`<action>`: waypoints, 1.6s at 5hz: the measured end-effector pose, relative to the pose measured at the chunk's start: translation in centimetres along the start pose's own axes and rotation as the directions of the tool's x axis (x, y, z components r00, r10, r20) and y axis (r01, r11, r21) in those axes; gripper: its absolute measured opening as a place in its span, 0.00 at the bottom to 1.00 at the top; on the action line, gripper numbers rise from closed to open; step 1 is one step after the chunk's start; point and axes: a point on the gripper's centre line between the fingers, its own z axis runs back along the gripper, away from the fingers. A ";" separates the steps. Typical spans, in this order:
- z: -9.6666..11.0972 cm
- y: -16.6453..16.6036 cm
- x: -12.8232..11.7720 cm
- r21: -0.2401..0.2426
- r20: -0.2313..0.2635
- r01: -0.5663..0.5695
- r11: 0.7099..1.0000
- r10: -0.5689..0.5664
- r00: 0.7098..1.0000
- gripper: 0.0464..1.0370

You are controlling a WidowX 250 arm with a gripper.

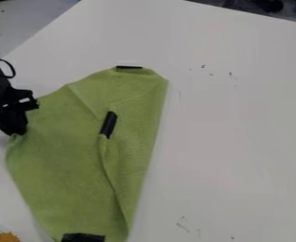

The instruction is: Unfold the cloth from top left to bottom right

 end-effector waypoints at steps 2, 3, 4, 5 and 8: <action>0.5 1.4 0.1 0.083 0.003 0.039 0.996 -0.039 0.999 0.83; 1.0 3.0 0.5 0.115 0.022 0.038 0.993 -0.041 0.999 0.97; 1.8 4.1 1.8 0.146 0.048 0.077 0.986 -0.085 0.995 0.97; 2.6 4.2 2.7 0.148 0.044 0.122 0.982 -0.129 0.991 0.96; 2.1 0.0 1.6 0.107 -0.084 0.262 0.959 -0.253 0.964 0.96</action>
